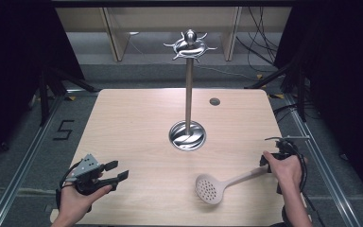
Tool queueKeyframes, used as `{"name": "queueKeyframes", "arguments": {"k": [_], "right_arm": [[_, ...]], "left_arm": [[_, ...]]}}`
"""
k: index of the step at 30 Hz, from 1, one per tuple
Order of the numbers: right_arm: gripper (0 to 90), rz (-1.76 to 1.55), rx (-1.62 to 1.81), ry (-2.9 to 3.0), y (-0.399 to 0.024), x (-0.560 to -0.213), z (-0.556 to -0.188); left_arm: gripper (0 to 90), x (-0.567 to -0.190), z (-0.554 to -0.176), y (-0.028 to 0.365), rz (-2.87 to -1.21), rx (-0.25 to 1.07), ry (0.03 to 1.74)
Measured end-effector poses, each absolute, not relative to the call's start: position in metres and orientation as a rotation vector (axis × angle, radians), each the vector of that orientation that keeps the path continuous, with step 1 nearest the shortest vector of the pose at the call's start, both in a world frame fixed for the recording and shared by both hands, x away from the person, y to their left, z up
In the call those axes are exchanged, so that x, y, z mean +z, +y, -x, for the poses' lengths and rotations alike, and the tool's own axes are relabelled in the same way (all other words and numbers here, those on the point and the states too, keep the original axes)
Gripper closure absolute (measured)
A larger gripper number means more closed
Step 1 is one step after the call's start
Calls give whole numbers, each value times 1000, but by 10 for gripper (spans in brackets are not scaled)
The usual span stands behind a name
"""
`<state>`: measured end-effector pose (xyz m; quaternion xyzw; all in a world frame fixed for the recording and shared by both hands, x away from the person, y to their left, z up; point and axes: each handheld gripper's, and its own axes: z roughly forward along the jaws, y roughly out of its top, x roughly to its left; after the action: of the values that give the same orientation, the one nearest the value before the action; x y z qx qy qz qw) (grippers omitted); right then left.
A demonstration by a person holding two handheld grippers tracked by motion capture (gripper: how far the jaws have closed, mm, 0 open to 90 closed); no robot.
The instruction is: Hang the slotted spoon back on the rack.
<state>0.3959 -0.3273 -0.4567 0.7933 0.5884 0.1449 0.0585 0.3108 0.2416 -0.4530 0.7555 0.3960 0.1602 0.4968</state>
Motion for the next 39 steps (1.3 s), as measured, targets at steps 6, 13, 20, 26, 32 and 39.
{"name": "queueKeyframes", "arguments": {"k": [6, 13, 20, 26, 32, 39], "right_arm": [[363, -2412, 428, 1786, -322, -461, -401], [356, -2370, 380, 1834, -322, -463, -403], [340, -2443, 362, 1746, -321, -468, -405], [324, -2509, 288, 1765, -320, -468, -408], [322, -2517, 278, 1748, -316, -472, -409], [351, -2463, 285, 1809, -314, -472, -413]], "left_arm": [[391, -452, -311, 242, -1834, 395, 954], [391, -453, -310, 242, -1830, 386, 960], [391, -453, -311, 242, -1832, 387, 962], [391, -453, -311, 241, -1840, 386, 963], [390, -454, -312, 242, -1839, 382, 947], [390, -453, -311, 243, -1845, 389, 959]]}}
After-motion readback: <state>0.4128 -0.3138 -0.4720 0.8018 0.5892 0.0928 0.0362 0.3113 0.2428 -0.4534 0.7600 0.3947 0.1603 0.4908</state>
